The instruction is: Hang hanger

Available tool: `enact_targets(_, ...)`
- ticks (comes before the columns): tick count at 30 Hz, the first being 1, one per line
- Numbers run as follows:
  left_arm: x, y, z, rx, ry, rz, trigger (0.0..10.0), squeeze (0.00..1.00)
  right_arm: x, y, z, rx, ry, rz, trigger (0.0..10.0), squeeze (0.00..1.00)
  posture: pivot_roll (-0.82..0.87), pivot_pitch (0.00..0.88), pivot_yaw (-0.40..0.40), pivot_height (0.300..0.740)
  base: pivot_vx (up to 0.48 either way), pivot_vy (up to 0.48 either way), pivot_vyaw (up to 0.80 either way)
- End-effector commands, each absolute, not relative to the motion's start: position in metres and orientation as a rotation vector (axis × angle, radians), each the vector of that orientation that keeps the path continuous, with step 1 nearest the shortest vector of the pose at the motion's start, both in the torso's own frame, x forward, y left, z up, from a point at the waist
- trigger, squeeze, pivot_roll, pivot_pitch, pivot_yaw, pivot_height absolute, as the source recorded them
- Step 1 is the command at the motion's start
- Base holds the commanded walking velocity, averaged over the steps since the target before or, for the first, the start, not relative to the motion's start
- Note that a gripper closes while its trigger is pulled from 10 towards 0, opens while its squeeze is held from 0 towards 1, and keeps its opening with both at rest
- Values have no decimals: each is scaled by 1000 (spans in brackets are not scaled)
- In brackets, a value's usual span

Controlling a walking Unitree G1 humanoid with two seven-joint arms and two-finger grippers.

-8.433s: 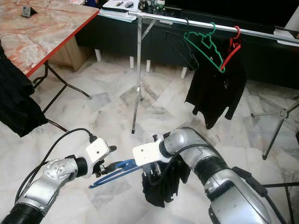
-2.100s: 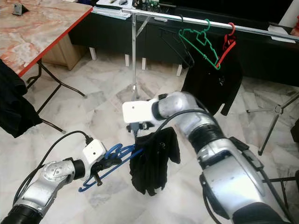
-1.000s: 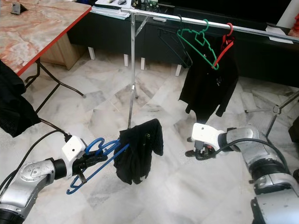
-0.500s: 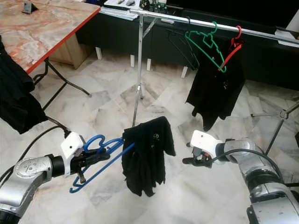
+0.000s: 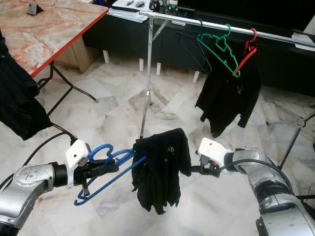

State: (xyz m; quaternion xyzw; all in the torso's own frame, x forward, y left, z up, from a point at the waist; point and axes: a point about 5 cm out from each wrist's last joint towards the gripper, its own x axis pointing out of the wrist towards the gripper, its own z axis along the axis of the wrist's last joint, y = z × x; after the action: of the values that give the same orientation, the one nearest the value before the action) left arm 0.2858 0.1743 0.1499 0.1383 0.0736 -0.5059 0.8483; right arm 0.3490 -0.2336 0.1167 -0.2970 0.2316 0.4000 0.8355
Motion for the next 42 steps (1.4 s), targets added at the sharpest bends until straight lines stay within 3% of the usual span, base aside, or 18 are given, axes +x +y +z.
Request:
enact_targets(1,281,164,161,277,96,-1132,0,0,345,-237,110,-584,503,820,10000,0,-1,163,-102,740,0,0,0)
enact_targets(17,273,153,170,254,83,-1220,0,0,349,-226,109,-509,459,798,10000,0,6,181,-99,740,0,0,0)
enact_targets(25,271,153,170,254,96,-1219,0,0,364,-239,124,-567,382,520,10000,0,9,191,-101,740,0,0,0)
enact_targets(28,271,153,170,252,97,-1219,0,0,365,-240,127,-537,363,499,10000,0,8,193,-101,740,0,0,0)
enact_targets(33,271,153,171,251,98,-1221,0,0,363,-233,122,-493,381,564,10000,0,10,195,-102,740,0,0,0)
enact_targets(39,271,151,172,248,96,-1224,0,0,354,-213,107,-376,441,780,10000,0,18,199,-102,740,0,0,0)
enact_targets(42,270,150,173,245,93,-1227,0,0,354,-209,104,-385,444,767,10000,0,18,199,-102,740,0,0,0)
